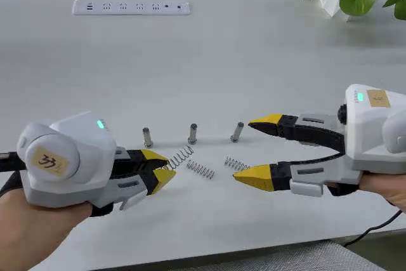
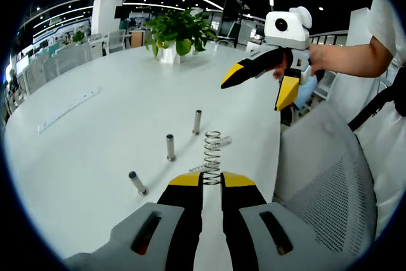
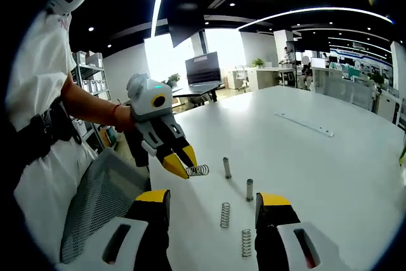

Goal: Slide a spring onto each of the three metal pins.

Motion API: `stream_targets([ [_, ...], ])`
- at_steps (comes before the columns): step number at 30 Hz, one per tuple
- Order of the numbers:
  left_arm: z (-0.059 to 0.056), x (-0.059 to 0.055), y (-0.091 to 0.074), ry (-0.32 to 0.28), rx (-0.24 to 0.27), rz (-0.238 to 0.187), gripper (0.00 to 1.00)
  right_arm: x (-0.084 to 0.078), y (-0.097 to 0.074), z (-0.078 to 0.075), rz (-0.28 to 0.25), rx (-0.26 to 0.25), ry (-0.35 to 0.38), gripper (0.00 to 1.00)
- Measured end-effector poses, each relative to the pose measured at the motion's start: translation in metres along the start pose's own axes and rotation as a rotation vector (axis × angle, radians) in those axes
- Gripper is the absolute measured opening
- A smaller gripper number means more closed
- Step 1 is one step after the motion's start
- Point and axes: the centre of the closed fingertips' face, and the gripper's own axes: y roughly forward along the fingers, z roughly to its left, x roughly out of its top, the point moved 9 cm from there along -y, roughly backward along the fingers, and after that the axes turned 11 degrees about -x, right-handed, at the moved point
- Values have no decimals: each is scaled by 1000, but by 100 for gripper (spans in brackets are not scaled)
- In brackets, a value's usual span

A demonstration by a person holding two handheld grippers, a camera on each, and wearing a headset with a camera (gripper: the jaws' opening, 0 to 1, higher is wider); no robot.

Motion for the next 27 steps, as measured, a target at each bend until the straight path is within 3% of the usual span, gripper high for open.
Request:
stream_targets([
  [8,-7,5,-1,20,-18,-48,7,10,22,11,-6,58,25,37],
  [13,-9,9,-3,29,-26,-74,7,9,33,14,-9,90,76,32],
  [18,-9,14,-3,19,-30,-115,7,9,39,16,-33,95,140,28],
  [24,-10,16,-2,28,-37,-120,7,12,39,15,-83,91,242,19],
  [27,-11,18,-2,29,-39,-127,7,11,39,16,-75,95,254,17],
])
